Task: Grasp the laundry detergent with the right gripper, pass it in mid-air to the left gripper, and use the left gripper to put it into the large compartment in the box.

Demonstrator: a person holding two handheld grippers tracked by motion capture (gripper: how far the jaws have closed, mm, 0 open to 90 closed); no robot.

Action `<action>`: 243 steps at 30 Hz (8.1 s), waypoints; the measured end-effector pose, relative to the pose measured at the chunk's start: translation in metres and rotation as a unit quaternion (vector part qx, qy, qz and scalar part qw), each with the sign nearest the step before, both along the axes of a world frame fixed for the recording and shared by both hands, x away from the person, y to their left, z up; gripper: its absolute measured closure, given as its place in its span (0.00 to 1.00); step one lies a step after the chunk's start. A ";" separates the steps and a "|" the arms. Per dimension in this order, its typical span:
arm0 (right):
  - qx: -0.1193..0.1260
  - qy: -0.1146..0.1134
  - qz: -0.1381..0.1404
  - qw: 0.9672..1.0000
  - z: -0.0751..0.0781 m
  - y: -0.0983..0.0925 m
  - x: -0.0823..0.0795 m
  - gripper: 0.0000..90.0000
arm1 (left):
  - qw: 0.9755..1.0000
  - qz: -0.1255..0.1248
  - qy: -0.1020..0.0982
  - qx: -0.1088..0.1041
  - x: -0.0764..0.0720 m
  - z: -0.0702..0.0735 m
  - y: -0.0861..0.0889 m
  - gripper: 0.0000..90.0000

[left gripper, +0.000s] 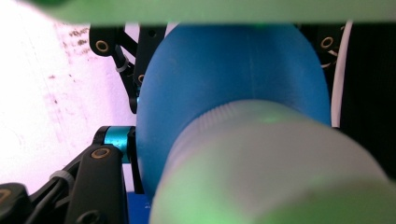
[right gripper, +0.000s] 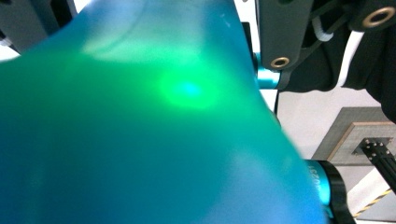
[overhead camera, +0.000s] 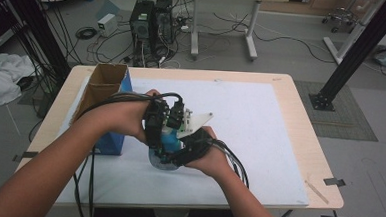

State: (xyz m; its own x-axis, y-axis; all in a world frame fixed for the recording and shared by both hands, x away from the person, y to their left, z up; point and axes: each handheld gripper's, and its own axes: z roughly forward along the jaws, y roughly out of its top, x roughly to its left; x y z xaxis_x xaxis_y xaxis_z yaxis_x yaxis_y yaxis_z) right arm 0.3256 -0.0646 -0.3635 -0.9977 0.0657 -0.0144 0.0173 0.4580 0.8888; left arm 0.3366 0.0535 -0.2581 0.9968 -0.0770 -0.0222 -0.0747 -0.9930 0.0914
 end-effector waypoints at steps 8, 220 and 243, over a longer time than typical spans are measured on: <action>-0.011 0.004 -0.019 1.000 0.002 -0.006 0.002 0.35 | 1.000 0.008 0.000 0.005 0.003 0.001 0.000 0.46; -0.349 0.065 -0.113 0.928 0.033 -0.070 0.062 0.12 | 0.952 0.303 -0.047 0.018 0.072 0.059 0.160 0.20; -0.355 0.064 -0.114 0.926 0.041 -0.075 0.060 0.12 | 0.983 0.180 -0.022 0.010 0.058 0.047 0.096 0.13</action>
